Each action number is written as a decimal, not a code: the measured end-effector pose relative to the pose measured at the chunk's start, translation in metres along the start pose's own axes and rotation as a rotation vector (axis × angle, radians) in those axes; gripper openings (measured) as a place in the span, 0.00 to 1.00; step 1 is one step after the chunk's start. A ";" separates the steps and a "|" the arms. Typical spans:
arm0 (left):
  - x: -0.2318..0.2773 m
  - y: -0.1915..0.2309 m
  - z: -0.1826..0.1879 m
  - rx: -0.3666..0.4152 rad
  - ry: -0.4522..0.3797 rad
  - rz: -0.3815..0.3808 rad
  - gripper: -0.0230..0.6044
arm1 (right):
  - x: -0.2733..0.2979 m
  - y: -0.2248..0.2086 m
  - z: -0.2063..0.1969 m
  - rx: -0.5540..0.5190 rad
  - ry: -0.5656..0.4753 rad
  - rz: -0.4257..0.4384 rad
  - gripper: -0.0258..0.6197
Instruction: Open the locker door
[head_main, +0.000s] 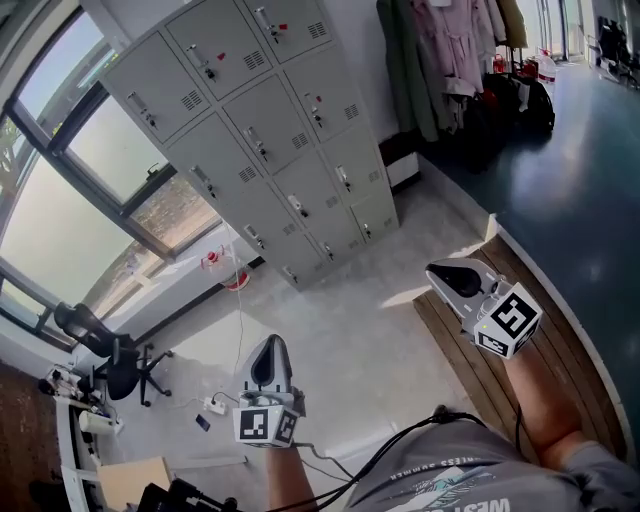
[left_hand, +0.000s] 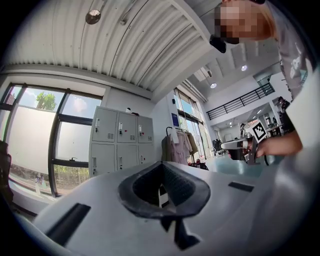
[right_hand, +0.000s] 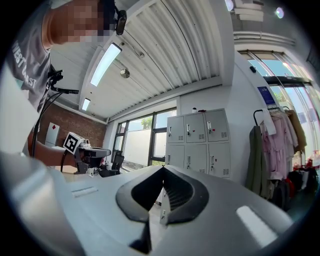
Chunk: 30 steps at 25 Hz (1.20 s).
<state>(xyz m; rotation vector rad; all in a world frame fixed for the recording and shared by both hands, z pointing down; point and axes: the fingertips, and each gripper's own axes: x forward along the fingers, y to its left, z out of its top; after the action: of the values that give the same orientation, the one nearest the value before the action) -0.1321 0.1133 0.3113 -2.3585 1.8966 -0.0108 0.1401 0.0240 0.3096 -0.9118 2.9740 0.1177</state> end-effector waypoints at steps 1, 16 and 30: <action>0.010 0.002 0.000 0.003 -0.004 0.003 0.05 | 0.007 -0.007 -0.002 -0.001 0.000 0.004 0.03; 0.137 0.091 -0.049 -0.034 0.014 0.004 0.05 | 0.138 -0.090 -0.043 0.019 0.040 0.001 0.03; 0.289 0.250 -0.090 -0.073 -0.012 -0.034 0.05 | 0.331 -0.162 -0.075 0.022 0.061 -0.052 0.03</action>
<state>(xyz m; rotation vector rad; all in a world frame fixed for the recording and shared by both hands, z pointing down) -0.3198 -0.2285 0.3584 -2.4314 1.8825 0.0711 -0.0441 -0.3007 0.3581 -1.0071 2.9979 0.0572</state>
